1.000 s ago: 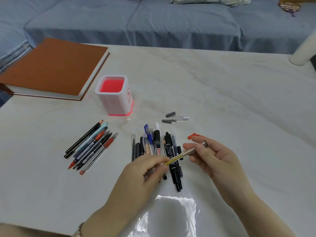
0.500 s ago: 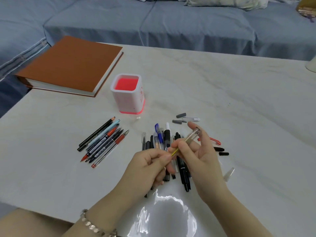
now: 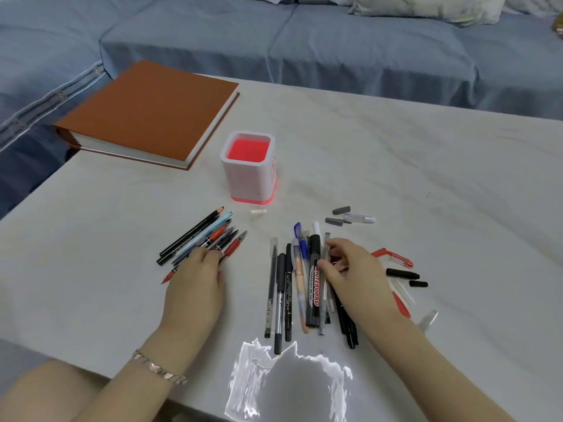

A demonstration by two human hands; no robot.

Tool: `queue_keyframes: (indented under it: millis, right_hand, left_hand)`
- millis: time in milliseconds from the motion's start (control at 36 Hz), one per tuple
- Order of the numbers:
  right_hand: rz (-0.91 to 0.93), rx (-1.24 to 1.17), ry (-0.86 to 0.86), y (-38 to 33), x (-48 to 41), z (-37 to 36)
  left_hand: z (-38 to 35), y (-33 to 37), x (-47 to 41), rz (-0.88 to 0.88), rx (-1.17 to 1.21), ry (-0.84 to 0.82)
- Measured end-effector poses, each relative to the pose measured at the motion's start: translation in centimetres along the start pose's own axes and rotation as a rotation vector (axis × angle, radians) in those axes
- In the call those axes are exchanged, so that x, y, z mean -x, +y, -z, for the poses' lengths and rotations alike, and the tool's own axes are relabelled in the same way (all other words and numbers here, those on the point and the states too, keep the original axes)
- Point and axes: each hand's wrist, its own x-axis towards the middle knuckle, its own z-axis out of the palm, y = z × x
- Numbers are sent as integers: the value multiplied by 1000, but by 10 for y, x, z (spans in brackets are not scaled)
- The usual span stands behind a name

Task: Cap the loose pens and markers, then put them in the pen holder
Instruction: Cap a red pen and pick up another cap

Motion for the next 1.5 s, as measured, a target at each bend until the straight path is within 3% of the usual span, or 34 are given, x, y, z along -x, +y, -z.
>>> queue_keyframes:
  millis: [139,306,472,667,750,917,1083,1500]
  right_hand:
    - [48,116,53,16,7,11]
    - [-79,245,154,50,-2,47]
    - [-255,380,28,74,-21,62]
    - [-208,402,75,74,-23,60]
    - [-167,218,132,62,-11,62]
    - [-228,-423,109,25,14,67]
    - [-285,-800,81,10,30,77]
    - [-236,-843,-21,4,38,75]
  left_hand:
    - [-7,5,-3,-21,2,-24]
    - [-2,31,1,-32,168,-35]
    - [11,62,12,-126,328,-31]
    - [16,77,18,-167,539,-97]
    - [19,82,19,-179,620,-135]
    - [19,89,23,-205,699,-179]
    - [21,95,27,-222,736,-181]
    - [24,99,30,-285,730,-211]
